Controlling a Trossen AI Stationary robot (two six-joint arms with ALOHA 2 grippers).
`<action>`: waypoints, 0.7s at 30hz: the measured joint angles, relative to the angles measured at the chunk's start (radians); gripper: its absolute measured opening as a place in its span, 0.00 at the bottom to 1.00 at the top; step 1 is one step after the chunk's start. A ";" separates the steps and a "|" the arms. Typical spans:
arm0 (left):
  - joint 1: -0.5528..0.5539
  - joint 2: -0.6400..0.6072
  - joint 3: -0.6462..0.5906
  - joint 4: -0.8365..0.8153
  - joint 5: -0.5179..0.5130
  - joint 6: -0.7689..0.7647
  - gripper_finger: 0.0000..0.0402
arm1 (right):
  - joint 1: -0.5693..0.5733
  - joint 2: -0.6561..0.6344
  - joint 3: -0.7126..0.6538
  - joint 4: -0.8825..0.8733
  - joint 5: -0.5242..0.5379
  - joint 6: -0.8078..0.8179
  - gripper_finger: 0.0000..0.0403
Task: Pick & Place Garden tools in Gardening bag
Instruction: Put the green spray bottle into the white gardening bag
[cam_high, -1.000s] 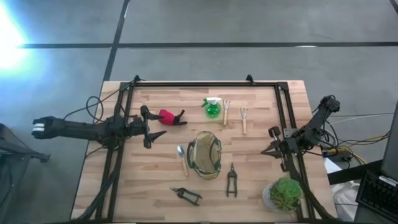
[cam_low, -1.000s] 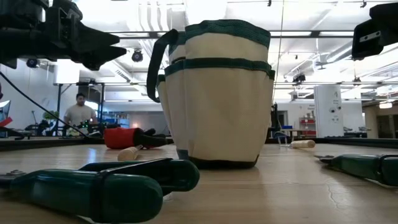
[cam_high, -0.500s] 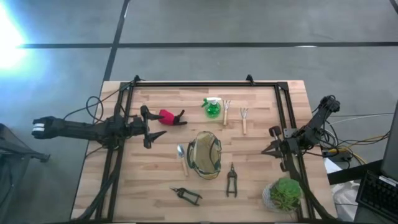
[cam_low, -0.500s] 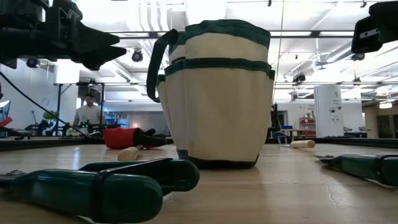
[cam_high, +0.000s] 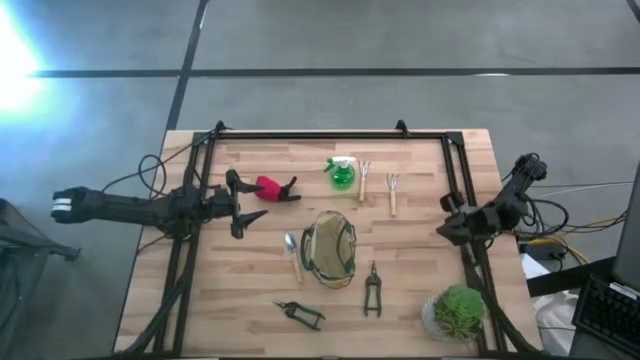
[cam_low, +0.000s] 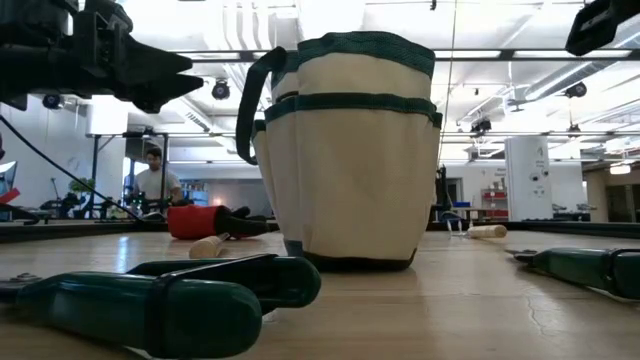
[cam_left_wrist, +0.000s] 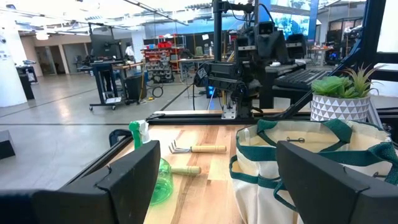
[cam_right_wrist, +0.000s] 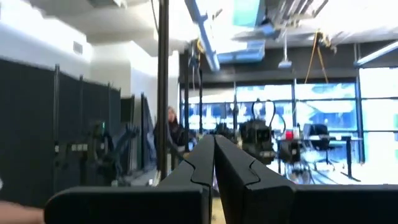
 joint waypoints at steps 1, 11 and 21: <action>0.000 0.000 0.000 0.000 0.000 0.000 0.80 | 0.000 0.000 0.000 0.014 0.000 0.000 0.02; 0.000 0.000 0.000 0.000 0.000 0.000 0.80 | 0.000 0.000 0.000 0.123 0.000 -0.158 0.02; 0.000 0.000 0.000 0.000 0.000 0.000 0.80 | -0.001 0.029 0.000 0.366 0.000 -0.219 0.02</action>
